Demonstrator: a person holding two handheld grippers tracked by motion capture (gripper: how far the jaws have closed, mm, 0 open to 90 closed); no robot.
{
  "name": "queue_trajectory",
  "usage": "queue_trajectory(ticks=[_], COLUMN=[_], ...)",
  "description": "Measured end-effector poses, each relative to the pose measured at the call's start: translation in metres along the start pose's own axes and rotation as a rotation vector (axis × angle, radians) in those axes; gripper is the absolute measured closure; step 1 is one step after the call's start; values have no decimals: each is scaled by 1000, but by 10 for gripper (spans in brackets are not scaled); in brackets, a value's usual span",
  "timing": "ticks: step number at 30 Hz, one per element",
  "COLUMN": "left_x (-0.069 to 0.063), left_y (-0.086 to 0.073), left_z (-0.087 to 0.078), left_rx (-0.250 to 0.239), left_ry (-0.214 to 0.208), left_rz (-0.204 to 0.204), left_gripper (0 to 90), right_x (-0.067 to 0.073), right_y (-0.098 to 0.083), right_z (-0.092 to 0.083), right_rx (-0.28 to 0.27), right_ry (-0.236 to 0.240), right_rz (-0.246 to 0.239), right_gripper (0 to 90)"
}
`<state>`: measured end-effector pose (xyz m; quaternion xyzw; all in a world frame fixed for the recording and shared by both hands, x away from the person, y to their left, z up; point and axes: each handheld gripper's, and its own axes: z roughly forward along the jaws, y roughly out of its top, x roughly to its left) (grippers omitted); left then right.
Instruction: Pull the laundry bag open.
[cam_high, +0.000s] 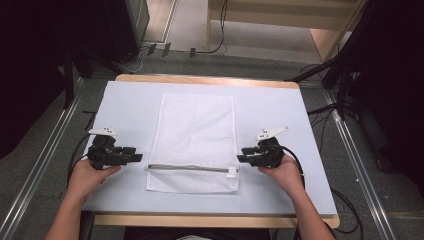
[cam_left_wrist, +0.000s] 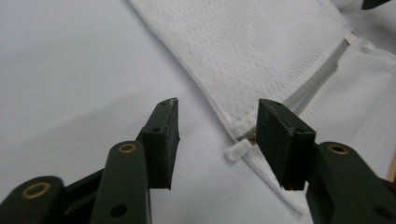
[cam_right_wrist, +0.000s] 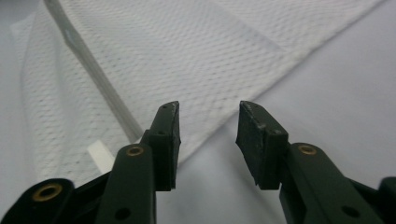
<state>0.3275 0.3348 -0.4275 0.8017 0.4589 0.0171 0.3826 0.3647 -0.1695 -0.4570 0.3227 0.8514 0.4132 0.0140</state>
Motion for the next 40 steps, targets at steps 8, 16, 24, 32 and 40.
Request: queue_trajectory(ticks=[8,16,24,32,40], left_x=[12,21,25,24,24], left_y=[-3,-5,-6,-6,-6], left_z=[-3,-6,-7,-5,-3], left_rx=[-13,-31,-24,-14,-4], left_ry=[75,145,150,145,138], left_rz=[-58,-91,-114,-118,-120], left_gripper=[360,342,340,339,337], right_x=[-19,-40,-43,-43,-43], right_y=[-8,-17,-19,-19,-20], right_z=[-13,-22,-22,-21,-19], right_rx=[-33,-70,-65,-57,-52], right_ry=[-89,-175,-204,-203,-204], right_rz=[46,133,152,154,150], right_gripper=[465,357,349,346,344])
